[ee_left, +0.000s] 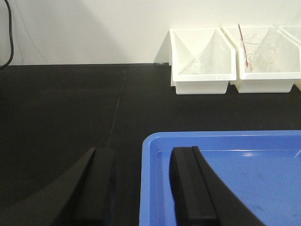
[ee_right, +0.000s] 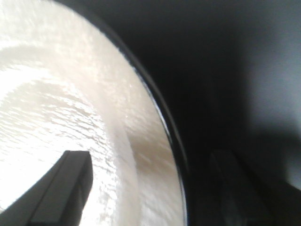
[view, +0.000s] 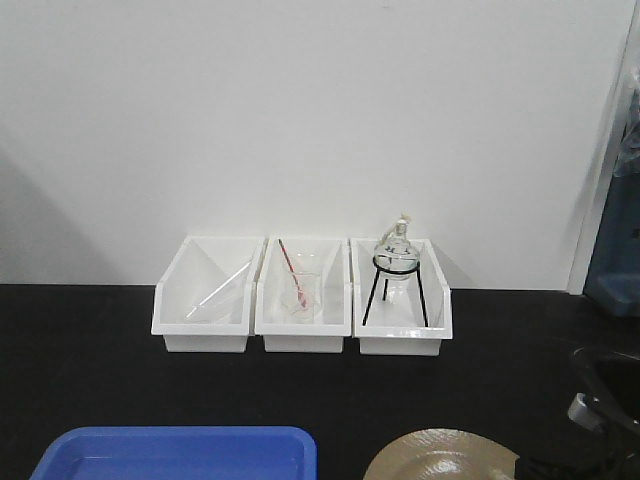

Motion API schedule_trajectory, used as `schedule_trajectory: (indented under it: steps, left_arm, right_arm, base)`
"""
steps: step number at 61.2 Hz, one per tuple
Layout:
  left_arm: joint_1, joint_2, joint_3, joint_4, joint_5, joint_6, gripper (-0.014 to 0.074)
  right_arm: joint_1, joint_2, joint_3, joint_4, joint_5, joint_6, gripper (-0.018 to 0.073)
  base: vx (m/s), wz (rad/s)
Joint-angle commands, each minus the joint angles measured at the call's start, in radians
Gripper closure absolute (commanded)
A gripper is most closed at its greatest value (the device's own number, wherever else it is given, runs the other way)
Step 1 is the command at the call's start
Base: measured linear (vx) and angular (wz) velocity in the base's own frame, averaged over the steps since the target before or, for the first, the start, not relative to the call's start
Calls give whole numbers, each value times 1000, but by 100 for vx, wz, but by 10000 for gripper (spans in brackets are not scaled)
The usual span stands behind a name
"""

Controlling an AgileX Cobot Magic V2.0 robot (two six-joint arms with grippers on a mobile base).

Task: Place disk in tray to left cabinet
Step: 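Grasp the beige plate rim with the right gripper and lift it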

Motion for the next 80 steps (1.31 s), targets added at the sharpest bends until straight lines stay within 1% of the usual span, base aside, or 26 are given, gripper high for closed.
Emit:
schedule_trajectory:
  steps: [1,6,11,19,23,28,34,41,48,62,71,75,80]
  left_arm:
    - [1,10,-28,-3,-84,1,185]
    - [1,10,-28,-3,-84,1,185]
    - [1,10,-28,-3,-84,1,185]
    - [1,10,-28,-3,-84,1,185]
    - [1,10,-28,-4,-84,1,185]
    - [1,10,-28,-4,-84,1,185]
    - [1,10,-28,-4,-84,1,185]
    - [1,10,-28,-4,-84,1,185]
    - [1,10,-28,-4,-84,1,185]
    - [1,10,-28,-5,-84,1,185]
    - [1,10,-28,-12,-84,1,185]
    - [1,10,-28,-12,-84,1,185]
    - [1,10,-28,-12,-84,1,185]
  right_arm:
    - [-7,-7,-29,61,-6,-79,8]
    - [-7,14,-29,62,-8,-110,32]
    - [-7,21,-29,62,-5,-127,90]
    - [-7,14,-29,74,18,-125,249]
    - [-7,3,-29,88,33,-122,351]
    - [-7,-15,-29,103,36,-122,459]
    - [-7,-46,-29,104,26,-122,568]
    - [-7,-92,-29,107,6,-122,571]
    - [-7,-141,-29,132,6,-122,568]
    - [-7,-243,-29,242,-2,-128,566]
    - [-7,-265,-29,280,-13,-138,565]
    - [-7,-265,-29,353,0,-138,565]
    - [1,-265,-29,512,29,-178,565]
  base:
    - [0,0]
    - [0,0]
    - [0,0]
    - [0,0]
    - [0,0]
    - [0,0]
    - [0,0]
    - [0,0]
    - [0,0]
    - [0,0]
    - [0,0]
    - [0,0]
    - [0,0]
